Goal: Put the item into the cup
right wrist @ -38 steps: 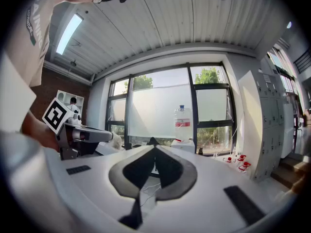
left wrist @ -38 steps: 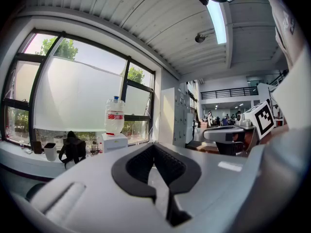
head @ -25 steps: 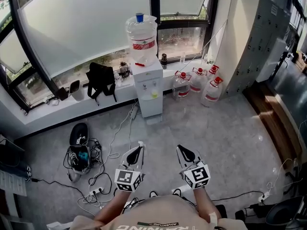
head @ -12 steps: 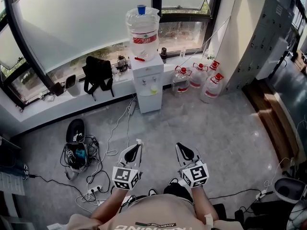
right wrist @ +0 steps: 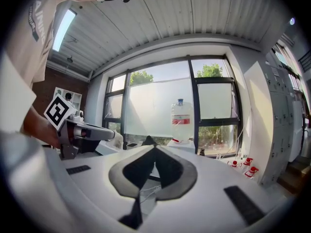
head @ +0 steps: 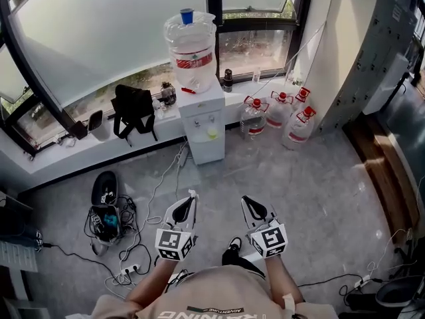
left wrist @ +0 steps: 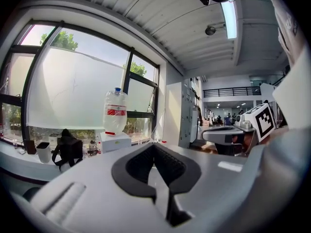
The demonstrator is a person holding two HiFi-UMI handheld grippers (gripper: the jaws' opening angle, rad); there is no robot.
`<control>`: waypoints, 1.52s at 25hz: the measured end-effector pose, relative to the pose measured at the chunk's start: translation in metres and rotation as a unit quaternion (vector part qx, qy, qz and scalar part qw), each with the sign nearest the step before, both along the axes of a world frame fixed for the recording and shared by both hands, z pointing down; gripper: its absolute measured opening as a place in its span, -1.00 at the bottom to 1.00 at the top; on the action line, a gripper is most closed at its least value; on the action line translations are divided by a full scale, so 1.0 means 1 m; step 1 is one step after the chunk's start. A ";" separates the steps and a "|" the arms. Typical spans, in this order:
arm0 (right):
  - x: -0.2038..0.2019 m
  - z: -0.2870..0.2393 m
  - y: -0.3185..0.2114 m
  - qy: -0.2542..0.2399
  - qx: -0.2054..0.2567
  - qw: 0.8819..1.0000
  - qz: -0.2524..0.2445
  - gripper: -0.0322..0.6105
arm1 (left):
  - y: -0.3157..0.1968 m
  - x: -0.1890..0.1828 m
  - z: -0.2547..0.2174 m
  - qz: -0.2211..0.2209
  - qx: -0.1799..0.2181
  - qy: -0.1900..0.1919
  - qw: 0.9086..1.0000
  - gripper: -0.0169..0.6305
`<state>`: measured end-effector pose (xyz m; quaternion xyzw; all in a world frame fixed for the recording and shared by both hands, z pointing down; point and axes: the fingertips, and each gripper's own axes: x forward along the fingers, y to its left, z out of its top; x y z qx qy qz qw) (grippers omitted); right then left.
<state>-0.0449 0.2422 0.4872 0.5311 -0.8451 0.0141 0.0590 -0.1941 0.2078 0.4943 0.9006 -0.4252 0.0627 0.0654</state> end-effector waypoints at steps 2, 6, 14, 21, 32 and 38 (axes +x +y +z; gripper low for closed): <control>0.012 -0.005 -0.021 0.002 0.006 1.000 -0.012 -0.86 | -0.020 0.016 -0.005 -0.003 0.002 -0.002 1.000 -0.92; 0.036 -0.010 -0.056 0.002 0.008 0.999 -0.031 -0.86 | -0.051 0.042 -0.009 -0.016 0.004 -0.003 1.000 -0.92; 0.067 0.004 -0.104 -0.016 -0.008 0.999 -0.045 -0.86 | -0.100 0.069 -0.002 -0.035 -0.007 -0.017 0.999 -0.92; 0.071 0.020 -0.150 -0.020 -0.027 0.998 -0.050 -0.86 | -0.147 0.079 0.006 -0.033 -0.015 -0.014 0.999 -0.92; 0.049 0.007 -0.262 0.006 -0.016 0.999 -0.038 -0.86 | -0.258 0.064 0.006 -0.008 -0.019 0.001 1.000 -0.92; 0.036 0.000 -0.315 0.011 -0.011 1.000 -0.015 -0.86 | -0.308 0.048 0.009 0.013 -0.022 0.000 1.000 -0.92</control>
